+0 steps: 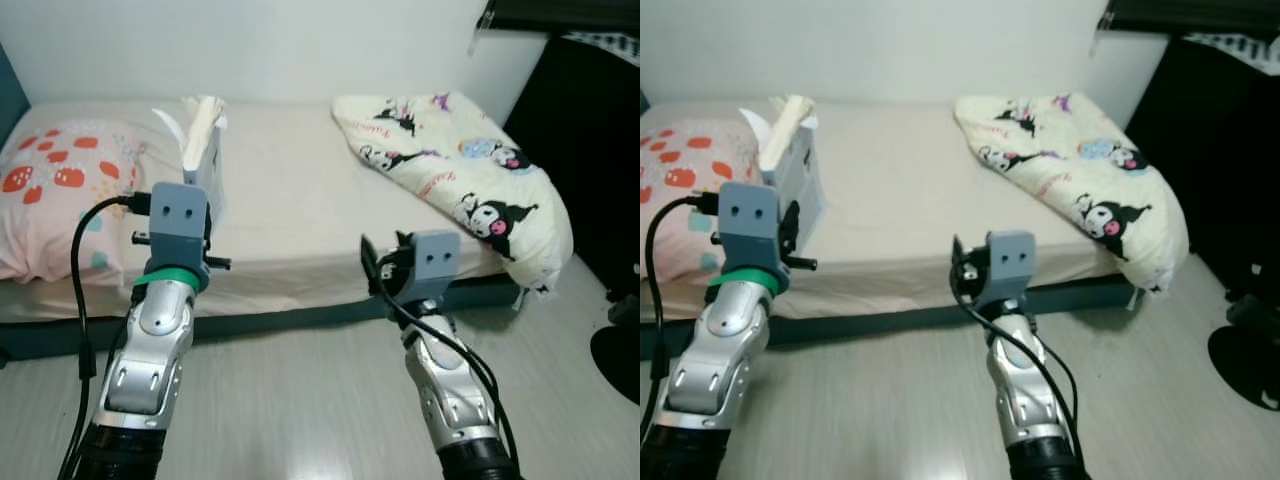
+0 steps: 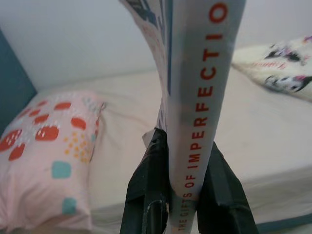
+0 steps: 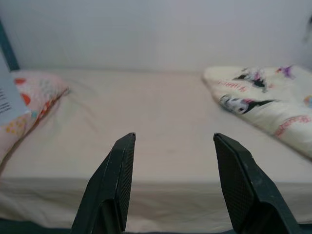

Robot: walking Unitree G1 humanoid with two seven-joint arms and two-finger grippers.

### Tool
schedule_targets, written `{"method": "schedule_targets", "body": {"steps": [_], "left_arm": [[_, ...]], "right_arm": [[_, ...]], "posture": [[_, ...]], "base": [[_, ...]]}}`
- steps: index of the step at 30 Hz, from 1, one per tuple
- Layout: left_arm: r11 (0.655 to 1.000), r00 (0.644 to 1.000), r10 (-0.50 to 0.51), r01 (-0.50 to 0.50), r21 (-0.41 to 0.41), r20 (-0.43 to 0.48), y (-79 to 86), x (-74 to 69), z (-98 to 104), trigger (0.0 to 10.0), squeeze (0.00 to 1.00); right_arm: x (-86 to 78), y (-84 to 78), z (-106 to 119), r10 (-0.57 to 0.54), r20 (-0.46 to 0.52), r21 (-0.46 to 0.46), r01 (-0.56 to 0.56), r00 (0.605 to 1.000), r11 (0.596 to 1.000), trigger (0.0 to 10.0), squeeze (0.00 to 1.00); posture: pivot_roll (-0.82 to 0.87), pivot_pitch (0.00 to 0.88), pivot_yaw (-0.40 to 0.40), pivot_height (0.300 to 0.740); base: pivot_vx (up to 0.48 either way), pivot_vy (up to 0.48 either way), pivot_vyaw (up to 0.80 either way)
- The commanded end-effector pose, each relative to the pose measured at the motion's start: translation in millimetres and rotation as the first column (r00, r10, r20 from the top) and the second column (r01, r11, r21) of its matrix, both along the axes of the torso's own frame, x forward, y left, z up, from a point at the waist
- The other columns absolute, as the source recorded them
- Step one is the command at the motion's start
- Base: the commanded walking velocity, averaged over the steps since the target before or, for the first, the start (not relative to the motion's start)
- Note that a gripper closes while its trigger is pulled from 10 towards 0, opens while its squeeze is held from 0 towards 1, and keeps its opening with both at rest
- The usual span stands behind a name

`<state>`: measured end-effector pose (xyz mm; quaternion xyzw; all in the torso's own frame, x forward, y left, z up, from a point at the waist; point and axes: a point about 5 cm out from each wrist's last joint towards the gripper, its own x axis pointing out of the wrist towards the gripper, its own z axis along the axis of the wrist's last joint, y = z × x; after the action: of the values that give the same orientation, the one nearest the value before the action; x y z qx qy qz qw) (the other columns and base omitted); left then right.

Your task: Clean up the room

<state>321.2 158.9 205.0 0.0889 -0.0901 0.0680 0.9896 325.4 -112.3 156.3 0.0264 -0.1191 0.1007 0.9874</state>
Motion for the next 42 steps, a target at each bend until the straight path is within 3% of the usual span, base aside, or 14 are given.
{"method": "schedule_targets", "body": {"steps": [1, 9, 19, 29, 34, 39, 42], "left_arm": [[0.999, 1.000, 0.025, -0.025, 0.019, 0.007, 4.2, -0.9, 2.0, 10.0, 0.00], [0.999, 1.000, 0.028, -0.028, 0.032, 0.001, 5.2, -1.4, 0.2, 10.0, 0.00], [0.999, 1.000, 0.015, -0.014, 0.051, -0.016, 4.3, -1.0, -3.1, 10.0, 0.00], [0.996, 0.999, -0.025, 0.029, 0.085, -0.043, 2.5, 0.6, -7.0, 10.0, 0.00], [0.994, 0.997, -0.058, 0.062, 0.086, -0.051, -2.2, 0.2, -8.0, 10.0, 0.00], [0.978, 0.986, -0.163, 0.166, 0.123, -0.034, -15.3, -2.7, -6.8, 10.0, 0.00], [0.956, 0.977, -0.211, 0.212, 0.204, -0.026, -22.1, -4.9, -6.0, 10.0, 0.00]], "right_arm": [[-1.7, 3.7, 0.0, 0.022, 0.001, 0.011, -0.022, 1.000, 1.000, 10.0, 0.00], [-1.9, 4.8, 0.3, 0.028, 0.000, 0.021, -0.028, 1.000, 0.999, 10.0, 0.00], [-1.1, 0.9, 2.3, -0.001, 0.007, 0.039, 0.001, 1.000, 0.999, 10.0, 0.00], [-1.8, 1.0, 3.2, -0.006, 0.011, 0.042, 0.005, 1.000, 0.999, 10.0, 0.00], [-1.8, 1.0, 3.0, -0.006, 0.010, 0.041, 0.006, 1.000, 0.999, 10.0, 0.00], [-1.4, 1.9, 2.7, -0.006, 0.010, 0.037, 0.006, 1.000, 0.999, 10.0, 0.00], [-1.6, 2.4, 2.4, -0.005, 0.009, 0.036, 0.005, 1.000, 0.999, 10.0, 0.00]], "posture": [[0.00, 0.053, -0.020, 0.740], [0.00, 0.054, -0.020, 0.740], [0.00, 0.058, -0.016, 0.740], [0.00, 0.061, -0.015, 0.740], [0.00, 0.062, -0.014, 0.740], [0.01, 0.062, -0.013, 0.740], [0.01, 0.060, -0.012, 0.740]], "base": [[0.398, 0.270, 0.00], [0.396, 0.272, 0.63], [0.397, 0.270, 0.00], [0.394, 0.000, 0.00], [0.058, 0.000, 0.00], [0.000, 0.000, 0.00], [0.000, 0.000, 0.00]]}}
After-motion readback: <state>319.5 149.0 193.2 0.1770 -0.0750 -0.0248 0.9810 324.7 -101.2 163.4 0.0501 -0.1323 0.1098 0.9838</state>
